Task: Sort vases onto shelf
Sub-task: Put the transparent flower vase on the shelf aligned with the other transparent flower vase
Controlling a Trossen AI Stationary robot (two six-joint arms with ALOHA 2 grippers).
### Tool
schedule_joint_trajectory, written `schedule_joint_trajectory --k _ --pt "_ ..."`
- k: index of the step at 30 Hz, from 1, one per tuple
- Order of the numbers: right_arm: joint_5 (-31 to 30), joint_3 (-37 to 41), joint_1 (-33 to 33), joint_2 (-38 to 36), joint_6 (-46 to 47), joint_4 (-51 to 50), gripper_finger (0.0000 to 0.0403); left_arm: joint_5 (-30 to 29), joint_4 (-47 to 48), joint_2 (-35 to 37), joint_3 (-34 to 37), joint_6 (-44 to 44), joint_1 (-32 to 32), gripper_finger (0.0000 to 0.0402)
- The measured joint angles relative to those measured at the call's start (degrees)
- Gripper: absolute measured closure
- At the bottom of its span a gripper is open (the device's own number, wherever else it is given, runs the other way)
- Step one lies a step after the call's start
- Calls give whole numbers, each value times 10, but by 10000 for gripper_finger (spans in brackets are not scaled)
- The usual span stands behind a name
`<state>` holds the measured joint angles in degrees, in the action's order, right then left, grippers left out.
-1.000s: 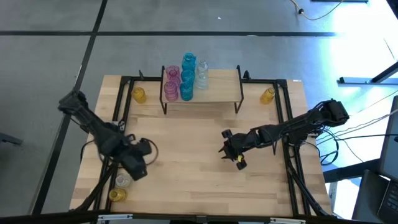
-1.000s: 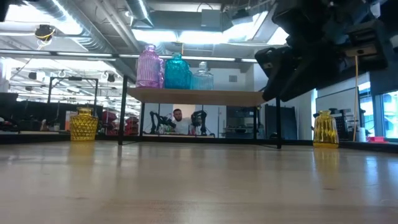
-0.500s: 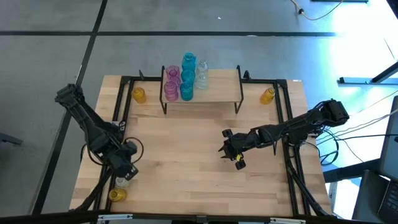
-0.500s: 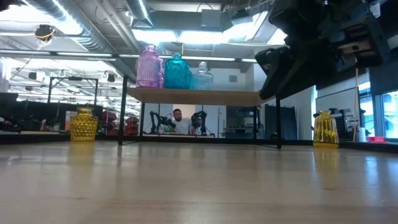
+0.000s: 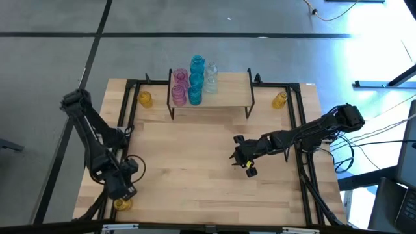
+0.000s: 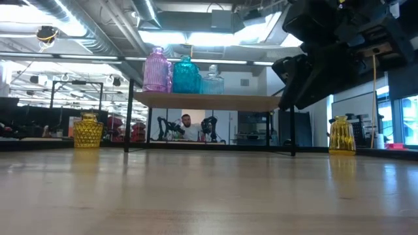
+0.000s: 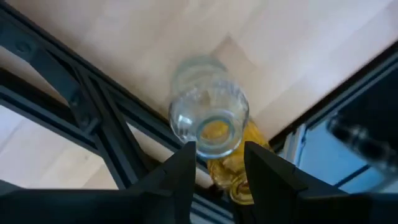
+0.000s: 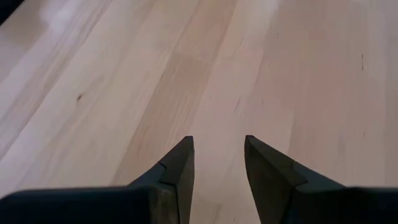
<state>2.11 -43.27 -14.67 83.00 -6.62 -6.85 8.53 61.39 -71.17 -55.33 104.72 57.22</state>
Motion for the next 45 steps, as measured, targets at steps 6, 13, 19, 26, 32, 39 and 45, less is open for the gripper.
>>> schedule_joint_trajectory --k 6,13,19,26,32,39,45 --pt "0 0 0 0 0 -1 279 -20 15 -12 0 -2 11 272" --pt "0 0 0 0 0 1 279 -18 10 -12 2 0 13 272" --pt "0 0 0 0 0 -3 279 -4 -25 -13 37 19 24 272" --pt "-7 0 0 0 -1 -5 279 -11 -72 -12 78 14 28 272" --pt "-16 0 1 0 -1 -4 279 -6 -72 -11 85 13 28 283" --pt "-16 0 1 0 -1 -3 279 -30 -65 -10 86 -44 -8 338" --pt "-17 0 1 2 0 -2 279 -92 -51 -14 60 -174 -79 366"
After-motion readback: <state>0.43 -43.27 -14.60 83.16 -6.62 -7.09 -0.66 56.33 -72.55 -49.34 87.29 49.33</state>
